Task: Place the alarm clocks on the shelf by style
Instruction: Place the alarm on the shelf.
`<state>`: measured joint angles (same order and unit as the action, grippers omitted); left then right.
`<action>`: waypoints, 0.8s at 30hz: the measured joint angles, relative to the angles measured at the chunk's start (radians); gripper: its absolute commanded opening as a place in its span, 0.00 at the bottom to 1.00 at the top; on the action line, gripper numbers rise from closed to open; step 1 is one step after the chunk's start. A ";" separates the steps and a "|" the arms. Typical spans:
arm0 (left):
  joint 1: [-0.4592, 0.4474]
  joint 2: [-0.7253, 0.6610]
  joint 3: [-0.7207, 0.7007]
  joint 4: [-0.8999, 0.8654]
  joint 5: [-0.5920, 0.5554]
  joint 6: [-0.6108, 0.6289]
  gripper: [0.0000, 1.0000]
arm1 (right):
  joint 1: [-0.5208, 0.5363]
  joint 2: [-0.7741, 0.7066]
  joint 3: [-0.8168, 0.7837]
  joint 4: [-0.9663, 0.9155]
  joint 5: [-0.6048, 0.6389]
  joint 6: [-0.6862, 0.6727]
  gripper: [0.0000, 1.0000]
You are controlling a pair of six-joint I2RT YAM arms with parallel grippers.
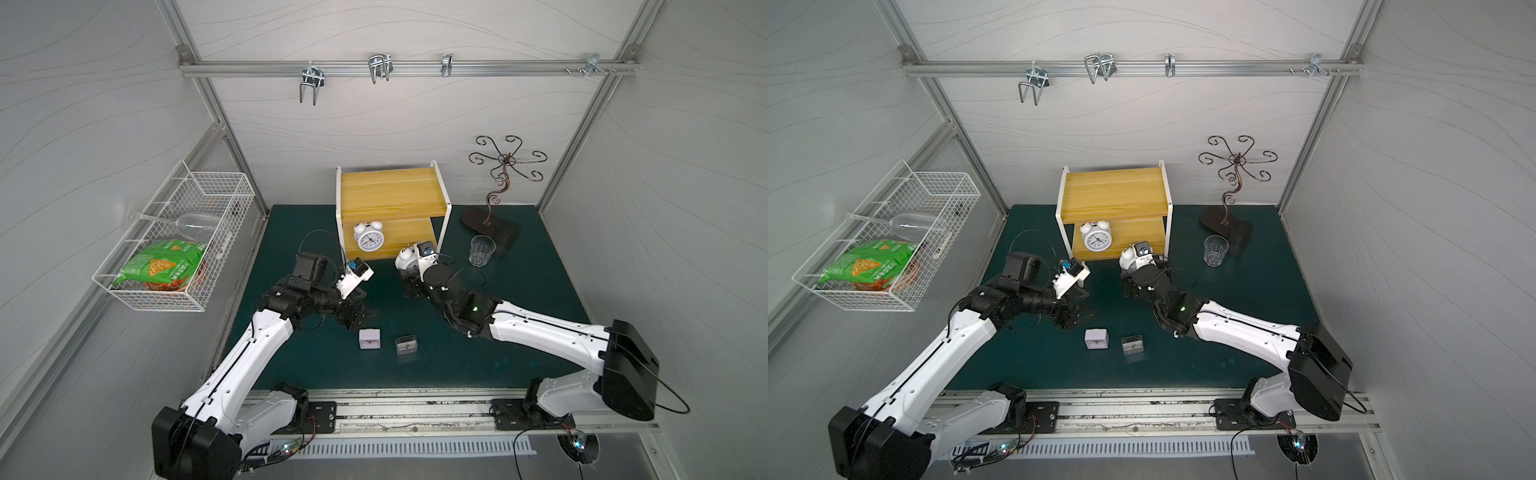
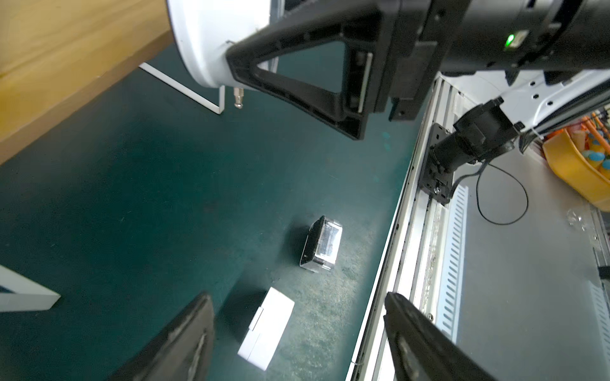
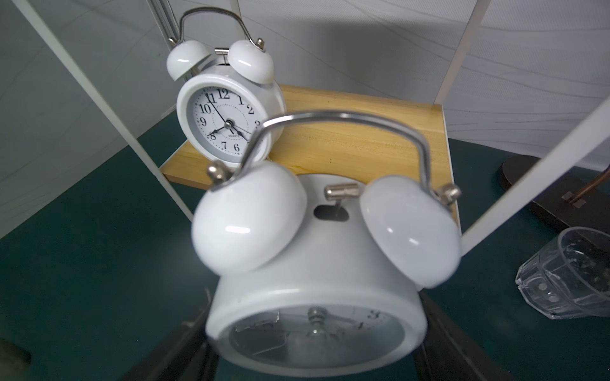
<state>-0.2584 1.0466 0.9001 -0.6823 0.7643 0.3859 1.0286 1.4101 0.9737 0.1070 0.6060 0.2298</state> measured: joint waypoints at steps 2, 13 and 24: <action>0.027 -0.008 -0.005 0.000 0.004 -0.004 0.84 | 0.000 0.021 0.009 0.026 0.017 -0.021 0.73; 0.035 -0.019 -0.016 0.001 0.022 -0.005 0.84 | -0.022 0.114 0.083 0.099 0.084 -0.056 0.73; 0.035 -0.026 -0.023 0.001 0.022 -0.005 0.84 | -0.055 0.191 0.163 0.095 0.117 -0.054 0.72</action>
<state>-0.2234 1.0210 0.8776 -0.6811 0.7864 0.3813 0.9741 1.6012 1.1366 0.2020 0.7231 0.1761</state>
